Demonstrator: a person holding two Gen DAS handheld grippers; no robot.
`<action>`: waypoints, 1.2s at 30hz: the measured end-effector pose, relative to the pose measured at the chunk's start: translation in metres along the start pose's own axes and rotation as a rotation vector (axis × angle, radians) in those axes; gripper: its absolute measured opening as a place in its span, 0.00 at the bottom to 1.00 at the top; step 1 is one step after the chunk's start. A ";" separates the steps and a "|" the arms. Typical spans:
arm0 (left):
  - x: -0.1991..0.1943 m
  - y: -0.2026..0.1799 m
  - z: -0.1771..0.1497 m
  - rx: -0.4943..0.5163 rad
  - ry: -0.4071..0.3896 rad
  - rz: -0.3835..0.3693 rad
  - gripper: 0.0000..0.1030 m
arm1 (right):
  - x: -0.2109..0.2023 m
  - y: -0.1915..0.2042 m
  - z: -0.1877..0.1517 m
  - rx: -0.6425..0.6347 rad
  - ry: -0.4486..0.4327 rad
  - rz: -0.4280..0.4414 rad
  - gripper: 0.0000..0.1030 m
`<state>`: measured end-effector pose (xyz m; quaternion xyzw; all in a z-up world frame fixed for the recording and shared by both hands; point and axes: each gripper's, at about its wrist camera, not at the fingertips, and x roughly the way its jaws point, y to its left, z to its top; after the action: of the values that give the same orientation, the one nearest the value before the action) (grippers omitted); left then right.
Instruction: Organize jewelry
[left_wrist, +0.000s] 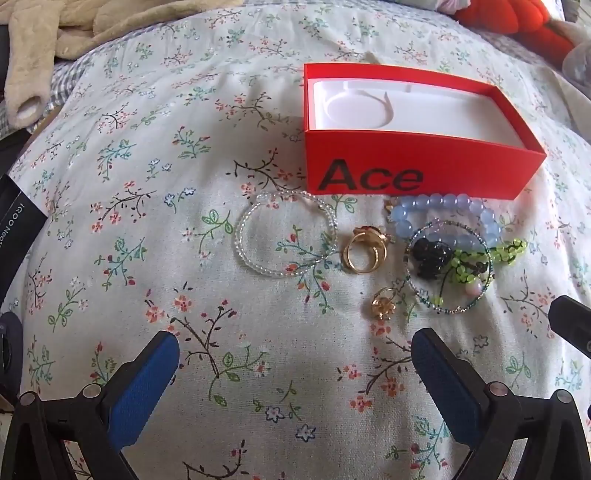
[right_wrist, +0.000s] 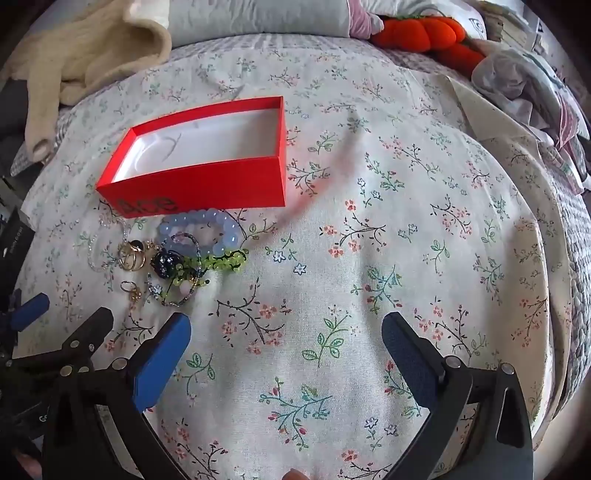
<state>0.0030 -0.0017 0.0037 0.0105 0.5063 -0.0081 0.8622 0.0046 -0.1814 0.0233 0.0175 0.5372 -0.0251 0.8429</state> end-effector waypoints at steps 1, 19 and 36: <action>0.000 0.000 0.000 0.000 -0.001 0.001 1.00 | -0.001 0.001 0.000 0.001 -0.001 0.000 1.00; -0.001 0.001 0.002 0.000 -0.002 0.005 1.00 | -0.003 0.000 -0.001 -0.001 -0.001 -0.001 1.00; -0.006 0.004 0.002 -0.004 -0.017 0.002 1.00 | -0.002 0.007 0.001 -0.006 -0.003 0.000 1.00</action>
<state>0.0022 0.0020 0.0100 0.0091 0.4991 -0.0064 0.8665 0.0054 -0.1742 0.0252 0.0148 0.5361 -0.0236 0.8437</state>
